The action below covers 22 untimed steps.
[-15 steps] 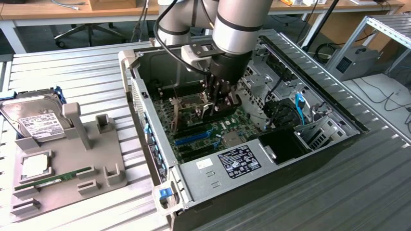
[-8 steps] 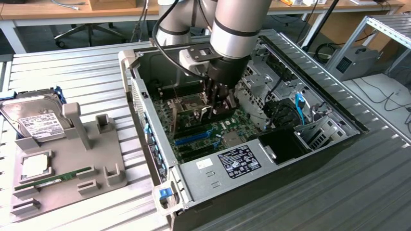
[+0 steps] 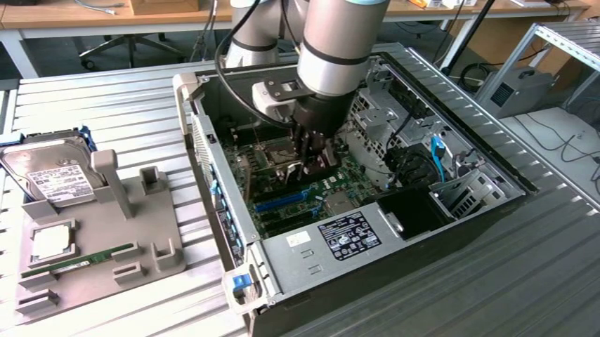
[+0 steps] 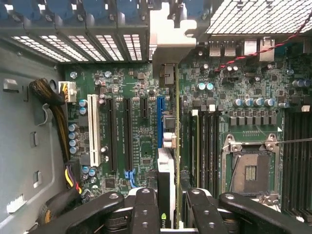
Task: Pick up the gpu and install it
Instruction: 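Insert the gpu into the slot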
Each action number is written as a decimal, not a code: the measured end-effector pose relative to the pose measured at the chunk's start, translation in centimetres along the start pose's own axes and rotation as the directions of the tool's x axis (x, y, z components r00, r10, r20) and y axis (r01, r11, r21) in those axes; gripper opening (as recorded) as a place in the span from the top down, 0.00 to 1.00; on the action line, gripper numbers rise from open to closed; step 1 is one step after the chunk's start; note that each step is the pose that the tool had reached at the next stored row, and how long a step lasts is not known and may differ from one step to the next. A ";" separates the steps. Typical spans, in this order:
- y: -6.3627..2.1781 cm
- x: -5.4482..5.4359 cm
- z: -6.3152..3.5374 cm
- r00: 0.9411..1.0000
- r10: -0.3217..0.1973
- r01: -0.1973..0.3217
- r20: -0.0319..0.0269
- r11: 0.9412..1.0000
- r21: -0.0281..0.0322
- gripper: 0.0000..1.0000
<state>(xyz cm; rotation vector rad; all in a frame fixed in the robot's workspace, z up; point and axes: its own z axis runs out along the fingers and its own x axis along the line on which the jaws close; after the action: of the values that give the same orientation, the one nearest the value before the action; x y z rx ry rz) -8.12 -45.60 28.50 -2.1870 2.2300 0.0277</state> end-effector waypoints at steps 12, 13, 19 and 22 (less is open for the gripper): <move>0.29 0.2 0.00 1.000 0.000 0.000 0.000 1.000 0.000 0.73; 0.31 0.3 0.00 1.000 0.000 0.000 0.000 1.000 0.000 0.73; 0.55 0.3 0.02 1.000 0.000 0.000 0.000 1.000 0.000 0.73; 0.68 0.3 0.03 1.000 0.000 0.000 0.000 1.000 0.000 0.73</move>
<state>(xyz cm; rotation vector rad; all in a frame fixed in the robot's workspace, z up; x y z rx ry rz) -8.80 -45.88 28.47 -2.1870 2.2300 0.0276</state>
